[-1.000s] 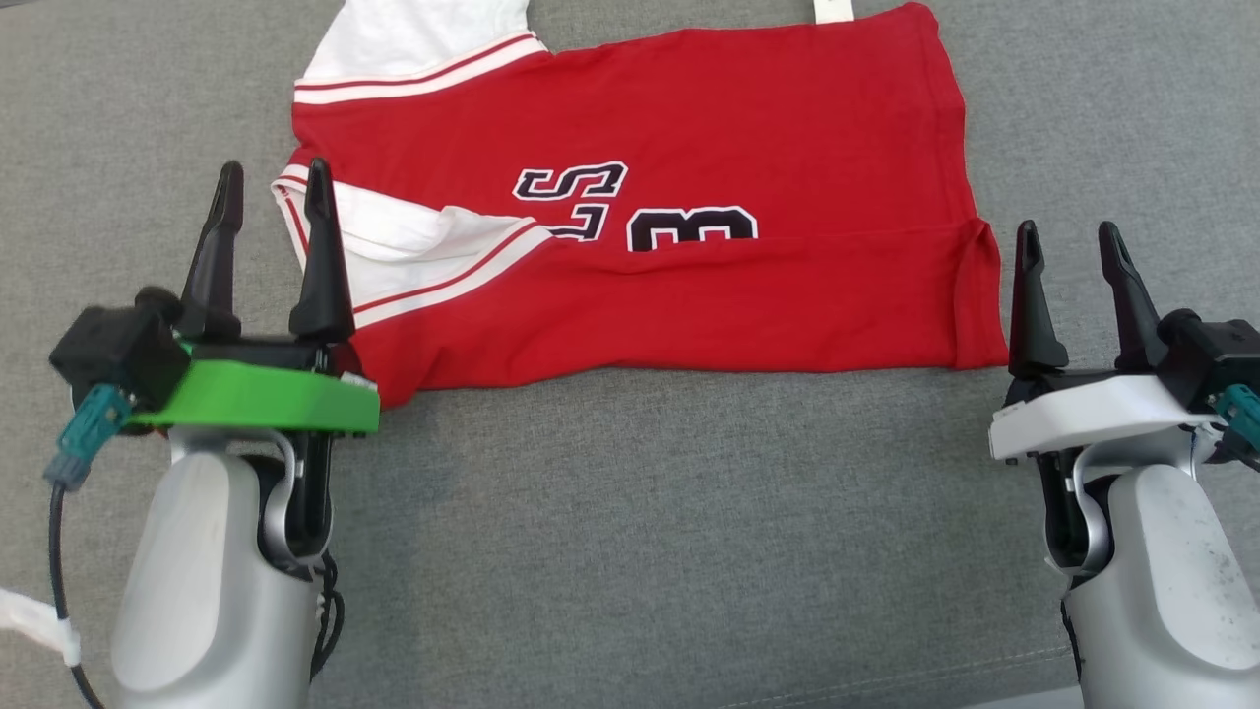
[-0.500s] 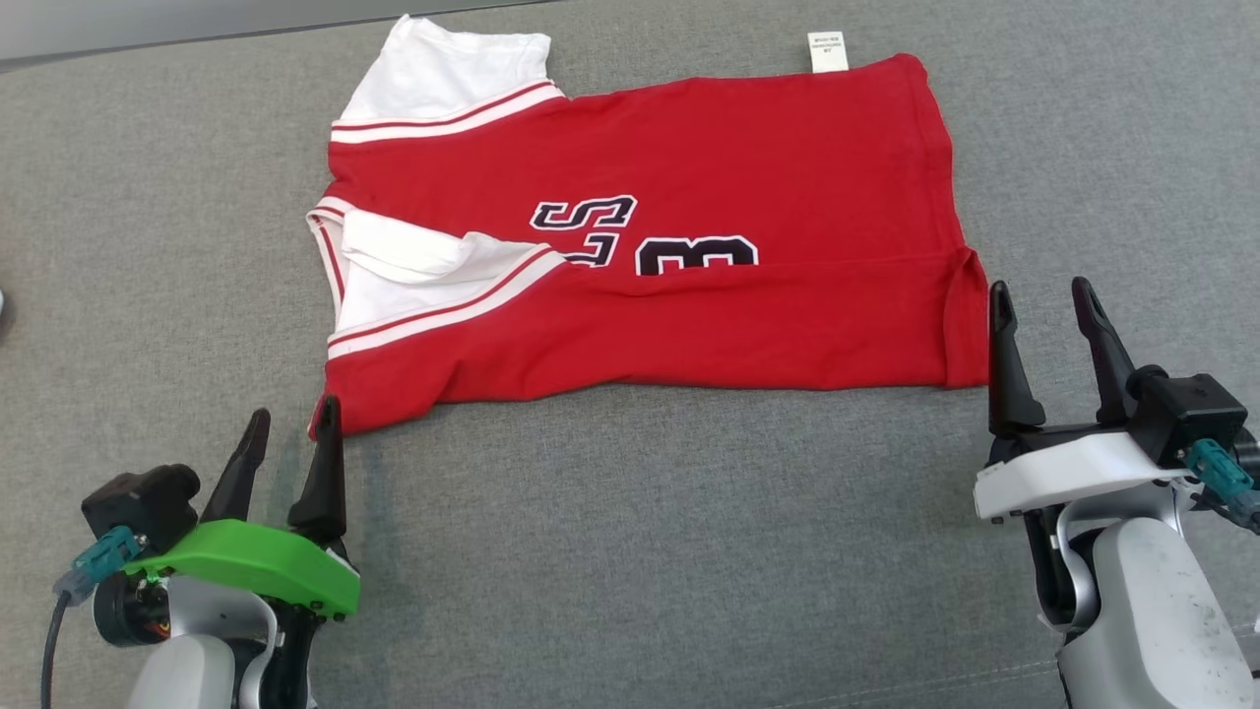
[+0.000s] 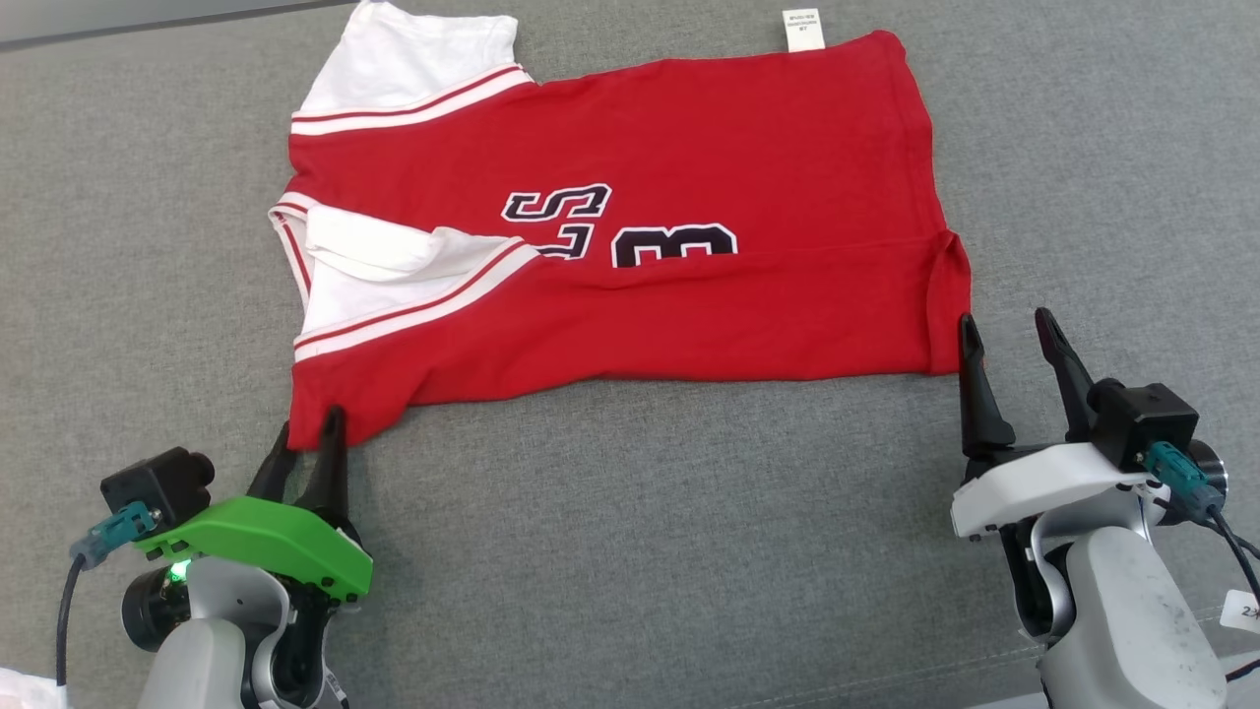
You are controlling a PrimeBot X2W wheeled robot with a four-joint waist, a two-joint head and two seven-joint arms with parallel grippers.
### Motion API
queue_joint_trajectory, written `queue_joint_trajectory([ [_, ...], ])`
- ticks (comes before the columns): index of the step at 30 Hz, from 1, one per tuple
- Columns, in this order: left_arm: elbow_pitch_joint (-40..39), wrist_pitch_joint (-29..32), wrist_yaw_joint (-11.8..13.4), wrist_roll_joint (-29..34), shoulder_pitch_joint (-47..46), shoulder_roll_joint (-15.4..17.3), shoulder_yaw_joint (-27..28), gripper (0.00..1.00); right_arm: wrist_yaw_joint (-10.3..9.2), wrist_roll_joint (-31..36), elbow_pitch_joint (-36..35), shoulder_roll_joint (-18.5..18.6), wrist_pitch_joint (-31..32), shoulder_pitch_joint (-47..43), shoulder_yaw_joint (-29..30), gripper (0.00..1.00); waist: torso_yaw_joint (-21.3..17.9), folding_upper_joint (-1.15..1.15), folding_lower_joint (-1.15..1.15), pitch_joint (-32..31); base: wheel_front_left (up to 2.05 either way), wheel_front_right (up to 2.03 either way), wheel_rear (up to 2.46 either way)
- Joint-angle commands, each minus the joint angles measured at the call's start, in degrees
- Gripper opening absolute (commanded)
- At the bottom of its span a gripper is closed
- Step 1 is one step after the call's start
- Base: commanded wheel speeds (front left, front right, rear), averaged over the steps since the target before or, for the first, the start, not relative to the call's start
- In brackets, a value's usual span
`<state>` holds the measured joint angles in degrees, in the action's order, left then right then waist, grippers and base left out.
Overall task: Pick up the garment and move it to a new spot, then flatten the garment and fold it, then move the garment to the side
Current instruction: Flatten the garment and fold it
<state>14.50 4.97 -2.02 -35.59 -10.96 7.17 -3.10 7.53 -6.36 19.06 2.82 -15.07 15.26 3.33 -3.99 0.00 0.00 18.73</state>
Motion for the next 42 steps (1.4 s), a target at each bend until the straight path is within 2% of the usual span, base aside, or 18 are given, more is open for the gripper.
queue_joint_trajectory([
  [1, 0.2, -0.2, -0.3, -0.3, -0.9, 0.1, 0.1, 0.00, -0.08, -0.2, 1.2, 0.1, -0.2, 1.2, 0.0, 1.00, -0.2, 0.00, 0.00, 0.2, 0.00, 0.00, 0.00],
  [9, 0.5, -2.0, -1.0, -0.2, -1.7, 0.0, -0.4, 0.00, -0.08, -0.2, 12.1, 0.2, 1.5, 5.9, -2.6, 1.00, 0.6, 0.00, 0.00, 0.1, 0.00, 0.00, 0.00],
  [15, -0.3, -3.1, -1.4, 0.1, -1.3, -0.3, -1.2, 0.00, -0.09, 1.7, 18.9, 0.2, 2.7, 7.8, -0.9, 1.00, 2.0, 0.00, 0.00, -0.5, 0.00, 0.00, 0.00],
  [18, -0.6, -3.8, -1.5, 0.2, -0.8, -0.2, -1.3, 0.00, -0.09, 1.8, 20.9, 0.2, 2.5, 8.3, 0.2, 0.40, 2.2, 0.00, 0.00, -1.1, 0.00, 0.00, 0.00],
  [19, -0.7, -4.0, -1.5, 0.2, -0.6, -0.1, -1.3, 0.00, -0.10, 1.5, 21.4, 0.2, 2.5, 8.4, 0.4, 0.34, 2.3, 0.00, 0.00, -1.3, 0.00, 0.00, 0.00],
  [21, -1.1, -4.5, -1.5, 0.3, -0.2, 0.1, -1.2, 0.00, -0.10, 0.9, 22.1, 0.2, 2.6, 8.5, 0.7, 0.01, 2.2, 0.00, 0.00, -1.9, 0.00, 0.00, 0.00],
  [25, -2.5, -5.3, -1.7, 0.4, 0.7, 0.4, -1.3, 0.00, -0.10, 0.2, 21.8, 0.2, 2.6, 8.1, 1.1, 0.00, 2.0, 0.00, 0.00, -3.5, 0.00, 0.00, 0.00],
  [31, -8.0, -5.0, -1.2, 1.1, 3.9, 1.2, -1.8, 0.00, -0.09, -0.2, 15.7, 0.2, 3.6, 5.6, 0.9, 0.00, 1.5, 0.00, 0.00, -6.0, 0.00, 0.00, 0.00],
  [38, -19.7, -2.6, 1.7, 0.3, 13.1, 1.3, -1.3, 0.00, -0.09, -0.9, -0.9, 0.2, 10.7, -4.8, -0.9, 0.00, 1.1, 0.00, 0.00, -7.4, 0.00, 0.00, 0.00],
  [42, -22.6, -1.2, 3.4, -0.4, 18.8, 0.8, -1.5, 0.00, -0.09, -1.3, -10.0, 0.2, 15.0, -11.7, -0.4, 0.00, 0.9, 0.00, 0.00, -6.9, 0.00, 0.00, 0.00],
])
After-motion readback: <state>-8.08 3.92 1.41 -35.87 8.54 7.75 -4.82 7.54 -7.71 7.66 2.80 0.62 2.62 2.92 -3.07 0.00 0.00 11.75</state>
